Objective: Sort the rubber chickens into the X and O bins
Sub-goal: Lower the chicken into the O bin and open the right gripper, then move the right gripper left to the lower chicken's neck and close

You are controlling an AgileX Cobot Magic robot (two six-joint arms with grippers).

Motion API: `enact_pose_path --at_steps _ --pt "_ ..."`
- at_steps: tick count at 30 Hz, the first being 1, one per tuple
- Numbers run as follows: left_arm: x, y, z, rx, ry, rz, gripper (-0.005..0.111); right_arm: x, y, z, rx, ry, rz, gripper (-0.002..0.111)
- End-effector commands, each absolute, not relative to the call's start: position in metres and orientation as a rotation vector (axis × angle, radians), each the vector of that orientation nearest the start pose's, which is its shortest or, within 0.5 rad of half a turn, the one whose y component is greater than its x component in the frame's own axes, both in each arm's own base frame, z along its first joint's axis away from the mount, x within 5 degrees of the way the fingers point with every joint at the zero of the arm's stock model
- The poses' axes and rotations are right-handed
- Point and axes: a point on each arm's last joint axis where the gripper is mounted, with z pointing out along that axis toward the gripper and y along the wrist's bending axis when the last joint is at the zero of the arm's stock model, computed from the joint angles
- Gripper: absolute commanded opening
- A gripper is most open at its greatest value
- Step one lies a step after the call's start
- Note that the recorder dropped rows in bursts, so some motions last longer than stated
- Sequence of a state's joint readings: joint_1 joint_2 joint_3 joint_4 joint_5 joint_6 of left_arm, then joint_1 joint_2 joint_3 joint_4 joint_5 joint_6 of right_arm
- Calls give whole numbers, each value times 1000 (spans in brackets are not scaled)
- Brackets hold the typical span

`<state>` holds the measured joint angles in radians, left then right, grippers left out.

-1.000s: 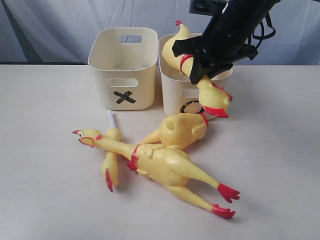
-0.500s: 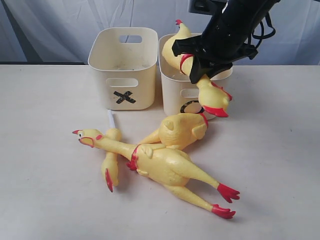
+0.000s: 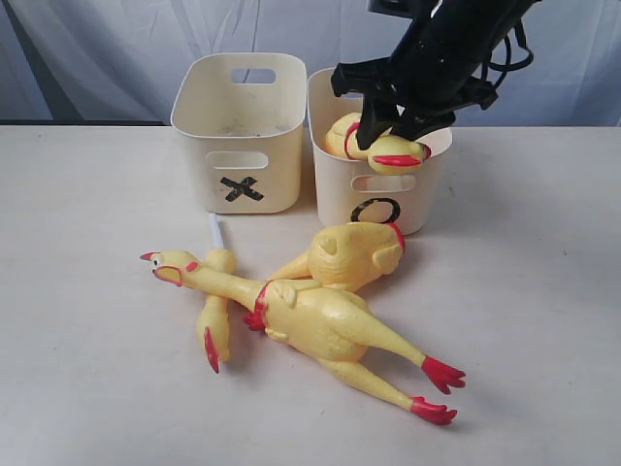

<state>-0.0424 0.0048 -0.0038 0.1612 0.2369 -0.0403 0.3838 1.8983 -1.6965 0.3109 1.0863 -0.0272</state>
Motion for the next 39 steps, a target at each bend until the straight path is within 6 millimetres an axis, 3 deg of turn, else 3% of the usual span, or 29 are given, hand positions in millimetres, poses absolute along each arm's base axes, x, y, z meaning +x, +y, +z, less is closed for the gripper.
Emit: enact_pose_path --at_steps 1,6,11,15,31,39 --pt "56 1 192 114 1713 79 0 374 176 293 -429 2740 527 41" --pt "56 1 192 114 1713 79 0 374 178 294 -414 2734 555 43" --pt "56 1 192 114 1713 79 0 373 181 296 -390 2728 613 60" --pt "56 1 192 114 1713 79 0 373 181 297 -390 2724 617 63" --pt "56 1 192 114 1713 79 0 364 179 357 -479 2646 622 63" --pt "56 1 192 114 1713 79 0 346 171 389 -539 2545 612 63"
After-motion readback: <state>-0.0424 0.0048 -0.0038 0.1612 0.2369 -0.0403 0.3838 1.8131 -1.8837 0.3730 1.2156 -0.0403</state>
